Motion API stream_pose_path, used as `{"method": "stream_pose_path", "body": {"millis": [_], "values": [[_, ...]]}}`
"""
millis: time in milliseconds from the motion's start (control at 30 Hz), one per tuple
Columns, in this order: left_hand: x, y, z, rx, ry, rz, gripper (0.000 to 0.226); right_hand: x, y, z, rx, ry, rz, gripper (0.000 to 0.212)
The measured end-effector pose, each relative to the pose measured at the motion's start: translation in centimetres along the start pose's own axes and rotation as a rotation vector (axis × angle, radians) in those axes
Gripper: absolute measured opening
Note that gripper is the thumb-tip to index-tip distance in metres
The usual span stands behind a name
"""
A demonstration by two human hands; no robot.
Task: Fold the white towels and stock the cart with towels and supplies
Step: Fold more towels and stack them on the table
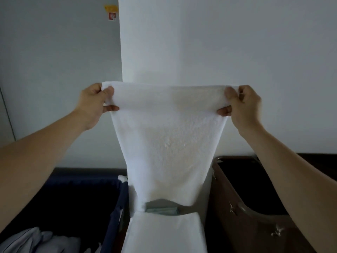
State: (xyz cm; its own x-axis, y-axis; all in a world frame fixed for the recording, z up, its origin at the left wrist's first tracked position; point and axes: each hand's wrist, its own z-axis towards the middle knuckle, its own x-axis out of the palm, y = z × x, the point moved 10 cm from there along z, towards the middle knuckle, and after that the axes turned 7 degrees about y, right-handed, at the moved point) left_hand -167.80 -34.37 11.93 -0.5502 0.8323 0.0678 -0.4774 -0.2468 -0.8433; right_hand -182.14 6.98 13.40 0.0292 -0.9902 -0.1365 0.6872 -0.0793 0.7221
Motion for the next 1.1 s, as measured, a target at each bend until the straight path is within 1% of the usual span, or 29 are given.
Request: {"method": "stream_pose_path", "body": {"millis": [133,233,300,333,433,500,600,733,867,1033,1100], "values": [[-2.0,1.5,-7.7,-0.114,0.072,-0.022,0.01,-1.4,0.6,-7.9,0.073,0.001,-0.052,0.024],[-3.6,4.2,-14.0,-0.241,0.13,0.019,0.01,-1.6,-0.1,-14.2,0.176,0.054,-0.114,0.024],[-4.6,5.9,-17.8,-0.307,0.13,0.066,0.016,-1.6,-0.9,-17.7,0.234,0.101,-0.159,0.025],[-5.0,6.6,-19.4,-0.337,0.132,0.091,0.02,-1.8,-1.4,-19.1,0.259,0.119,-0.184,0.028],[-5.4,8.5,-23.5,-0.441,0.207,0.128,0.03,-2.4,-2.9,-22.5,0.325,0.164,-0.249,0.036],[-5.5,10.0,-25.7,-0.496,0.287,0.165,0.028,-2.5,-3.9,-24.2,0.354,0.208,-0.301,0.037],[-5.1,12.7,-27.8,-0.559,0.374,0.245,0.019,-2.1,-7.1,-26.6,0.439,0.298,-0.388,0.036],[-3.9,17.7,-28.1,-0.636,0.41,0.288,0.018,-1.1,-13.2,-27.8,0.548,0.427,-0.48,0.038],[-2.4,23.8,-25.9,-0.713,0.374,0.285,0.014,1.0,-20.7,-26.4,0.66,0.43,-0.46,0.037],[-1.0,36.3,-24.0,-0.89,0.311,0.325,0.024,5.2,-33.9,-26.3,0.857,0.455,-0.512,0.034],[-0.6,41.9,-24.6,-0.981,0.293,0.384,0.023,7.1,-38.9,-27.8,0.933,0.497,-0.502,0.026]]}}
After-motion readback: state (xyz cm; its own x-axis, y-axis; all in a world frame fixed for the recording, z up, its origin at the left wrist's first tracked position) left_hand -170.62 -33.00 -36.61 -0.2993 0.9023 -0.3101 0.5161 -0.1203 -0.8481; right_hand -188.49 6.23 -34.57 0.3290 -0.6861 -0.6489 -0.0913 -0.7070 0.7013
